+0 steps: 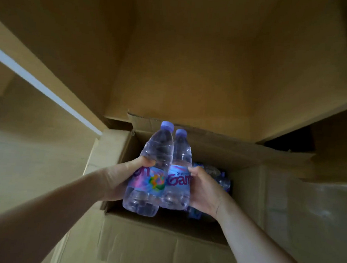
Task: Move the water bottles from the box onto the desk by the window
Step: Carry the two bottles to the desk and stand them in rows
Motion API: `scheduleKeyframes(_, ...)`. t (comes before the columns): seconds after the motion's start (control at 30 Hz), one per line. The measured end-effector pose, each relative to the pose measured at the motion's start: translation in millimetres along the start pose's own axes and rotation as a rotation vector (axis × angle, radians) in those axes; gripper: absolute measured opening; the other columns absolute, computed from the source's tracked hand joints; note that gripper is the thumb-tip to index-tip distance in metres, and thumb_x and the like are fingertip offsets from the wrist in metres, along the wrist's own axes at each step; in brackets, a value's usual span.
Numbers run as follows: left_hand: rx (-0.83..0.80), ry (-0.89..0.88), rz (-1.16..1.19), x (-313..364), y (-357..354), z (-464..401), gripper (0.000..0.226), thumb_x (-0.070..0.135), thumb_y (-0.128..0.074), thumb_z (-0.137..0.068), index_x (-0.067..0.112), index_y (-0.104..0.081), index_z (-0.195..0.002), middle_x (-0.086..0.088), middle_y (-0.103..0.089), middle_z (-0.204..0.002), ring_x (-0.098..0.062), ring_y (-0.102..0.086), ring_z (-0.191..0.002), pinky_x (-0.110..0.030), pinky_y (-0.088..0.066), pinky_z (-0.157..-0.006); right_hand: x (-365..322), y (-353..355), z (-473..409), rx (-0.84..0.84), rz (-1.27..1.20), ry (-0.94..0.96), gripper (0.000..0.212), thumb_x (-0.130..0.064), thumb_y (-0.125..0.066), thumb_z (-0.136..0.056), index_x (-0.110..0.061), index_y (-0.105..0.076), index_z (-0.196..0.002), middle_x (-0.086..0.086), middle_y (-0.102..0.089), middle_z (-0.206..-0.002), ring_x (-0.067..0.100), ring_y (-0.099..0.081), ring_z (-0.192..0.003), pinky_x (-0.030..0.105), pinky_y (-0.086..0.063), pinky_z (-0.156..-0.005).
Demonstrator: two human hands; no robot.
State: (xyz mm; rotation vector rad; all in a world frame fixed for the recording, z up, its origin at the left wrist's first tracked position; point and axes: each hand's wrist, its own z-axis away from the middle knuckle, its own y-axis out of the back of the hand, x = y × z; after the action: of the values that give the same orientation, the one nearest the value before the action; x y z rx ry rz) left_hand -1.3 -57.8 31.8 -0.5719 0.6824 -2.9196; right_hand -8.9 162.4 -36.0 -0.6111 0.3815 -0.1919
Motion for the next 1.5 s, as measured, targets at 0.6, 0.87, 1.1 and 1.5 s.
scheduleKeyframes(0.6,0.192,-0.498,0.231,-13.8,7.2,356.5,0.056,0.054,-0.051,-0.090,0.009,-0.061,-0.122,-0.019,-0.060,-0.129,-0.031,-0.062,-0.112,-0.042,-0.051,-0.095,-6.6,-355.7,143.4,-0.257,0.736,0.006,0.078,-0.042,-0.085,-0.069,-0.004,-0.056,-0.131,0.030,-0.058,-0.127,0.044,-0.058,-0.116,0.052,-0.049,-0.098)
scheduleKeyframes(0.87,0.482,-0.672,0.226,-65.6,102.1,497.8,0.056,0.039,-0.076,-0.077,0.020,-0.054,-0.125,-0.015,-0.063,-0.124,-0.036,-0.061,-0.113,-0.058,-0.047,-0.095,91.1,-519.0,114.3,-0.375,1.067,-0.013,0.079,-0.037,-0.087,-0.061,0.005,-0.060,-0.122,0.033,-0.063,-0.116,0.048,-0.061,-0.108,0.055,-0.050,-0.095)
scheduleKeyframes(1.1,0.999,-0.678,0.449,-121.1,215.8,595.2,0.036,0.024,-0.075,-0.080,0.017,-0.052,-0.108,-0.001,-0.066,-0.089,-0.005,-0.067,-0.056,-0.020,-0.049,-0.043,204.4,-669.2,64.5,-0.336,1.428,0.233,0.071,-0.042,-0.087,-0.064,-0.007,-0.060,-0.120,0.014,-0.073,-0.100,0.025,-0.073,-0.086,0.040,-0.060,-0.080)
scheduleKeyframes(1.5,1.421,-0.648,0.699,-167.1,406.8,710.7,0.076,0.036,-0.085,-0.061,0.011,-0.044,-0.121,-0.012,-0.066,-0.097,-0.027,-0.069,-0.081,-0.043,-0.057,-0.078,324.6,-856.8,19.2,-0.262,1.825,0.593,0.061,-0.049,-0.072,-0.078,-0.018,-0.031,-0.112,-0.001,-0.052,-0.105,0.019,-0.054,-0.085,0.031,-0.043,-0.067)
